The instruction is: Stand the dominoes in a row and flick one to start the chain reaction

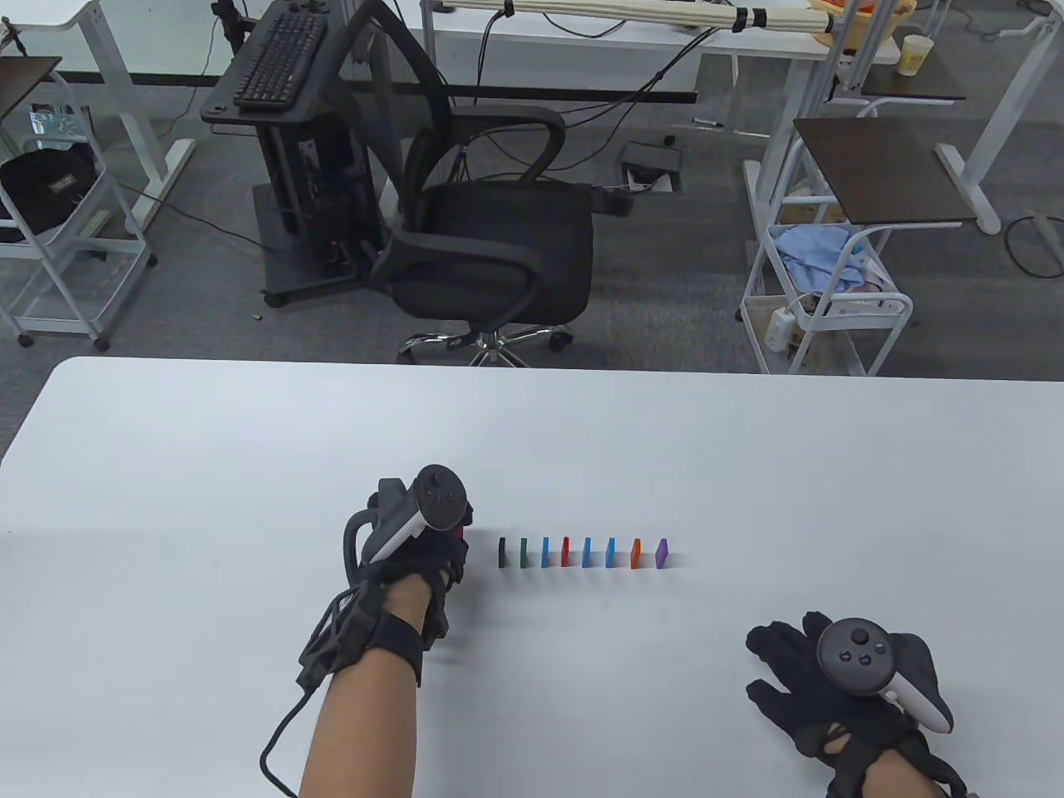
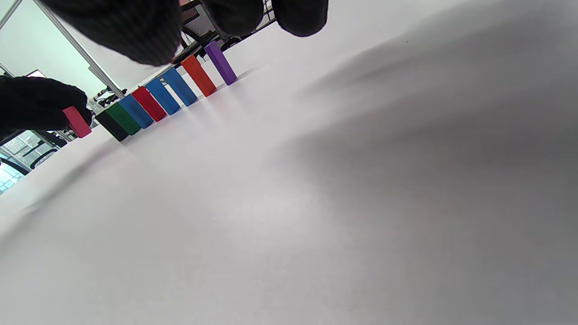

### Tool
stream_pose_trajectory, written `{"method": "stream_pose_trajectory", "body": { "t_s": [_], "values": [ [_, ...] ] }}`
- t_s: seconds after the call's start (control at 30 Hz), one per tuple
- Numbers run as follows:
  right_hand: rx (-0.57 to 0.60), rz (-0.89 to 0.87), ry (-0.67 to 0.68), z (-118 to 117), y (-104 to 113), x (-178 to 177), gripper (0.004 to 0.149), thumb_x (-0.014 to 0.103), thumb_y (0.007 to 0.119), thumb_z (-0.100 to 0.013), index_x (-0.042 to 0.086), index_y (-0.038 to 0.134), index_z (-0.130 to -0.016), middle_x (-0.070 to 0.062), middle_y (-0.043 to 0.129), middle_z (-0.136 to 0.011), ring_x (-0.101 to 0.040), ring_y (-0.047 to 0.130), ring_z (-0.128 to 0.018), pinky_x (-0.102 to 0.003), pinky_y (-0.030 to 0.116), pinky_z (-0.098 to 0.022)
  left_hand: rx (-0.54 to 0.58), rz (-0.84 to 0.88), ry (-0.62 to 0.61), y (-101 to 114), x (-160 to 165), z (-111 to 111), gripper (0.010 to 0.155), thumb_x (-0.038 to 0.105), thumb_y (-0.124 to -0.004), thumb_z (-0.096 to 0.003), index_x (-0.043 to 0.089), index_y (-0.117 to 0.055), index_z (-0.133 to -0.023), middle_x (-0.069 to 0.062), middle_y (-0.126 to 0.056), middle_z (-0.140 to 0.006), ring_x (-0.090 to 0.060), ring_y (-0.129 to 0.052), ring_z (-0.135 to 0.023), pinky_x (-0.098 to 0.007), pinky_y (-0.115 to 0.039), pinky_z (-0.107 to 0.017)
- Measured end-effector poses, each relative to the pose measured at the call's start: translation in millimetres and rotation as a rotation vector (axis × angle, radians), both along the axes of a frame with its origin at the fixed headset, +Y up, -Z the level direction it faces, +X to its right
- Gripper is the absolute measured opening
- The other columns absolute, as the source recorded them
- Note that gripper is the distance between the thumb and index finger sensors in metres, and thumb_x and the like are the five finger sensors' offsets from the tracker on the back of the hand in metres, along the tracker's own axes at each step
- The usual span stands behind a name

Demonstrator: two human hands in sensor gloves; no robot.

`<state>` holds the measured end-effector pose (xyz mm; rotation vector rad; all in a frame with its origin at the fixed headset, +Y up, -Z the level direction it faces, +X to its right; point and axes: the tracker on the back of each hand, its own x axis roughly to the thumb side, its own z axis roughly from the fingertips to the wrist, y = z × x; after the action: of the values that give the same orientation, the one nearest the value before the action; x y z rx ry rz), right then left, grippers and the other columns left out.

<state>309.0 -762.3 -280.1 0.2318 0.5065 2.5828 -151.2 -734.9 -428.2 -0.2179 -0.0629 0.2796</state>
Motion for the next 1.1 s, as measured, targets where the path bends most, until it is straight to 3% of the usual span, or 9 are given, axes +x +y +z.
{"method": "stream_pose_trajectory", "body": {
  "t_s": [0.77,1.1],
  "values": [
    [-0.005,0.004,0.004,0,0,0,0.064,0.050,0.071,-0.053,0.026,0.040,-0.104,-0.014,0.032,-0.116,-0.047,0.000,-0.099,-0.066,0.002,-0.070,-0.012,0.072,-0.024,-31,18,-5,0.055,0.028,-0.087,-0.0433,0.025,-0.062,-0.092,-0.004,-0.082,-0.096,-0.030,-0.077,-0.095,-0.072,-0.025,-0.071],
    [-0.010,0.004,0.004,0,0,0,0.064,0.050,0.071,-0.053,0.026,0.040,-0.104,-0.014,0.031,-0.116,-0.047,-0.001,-0.099,-0.065,0.002,-0.070,-0.025,0.095,-0.012,-31,16,-3,0.056,0.028,-0.088,-0.0427,0.022,-0.064,-0.092,-0.004,-0.084,-0.095,-0.031,-0.079,-0.093,-0.072,-0.025,-0.071]
  ]
}}
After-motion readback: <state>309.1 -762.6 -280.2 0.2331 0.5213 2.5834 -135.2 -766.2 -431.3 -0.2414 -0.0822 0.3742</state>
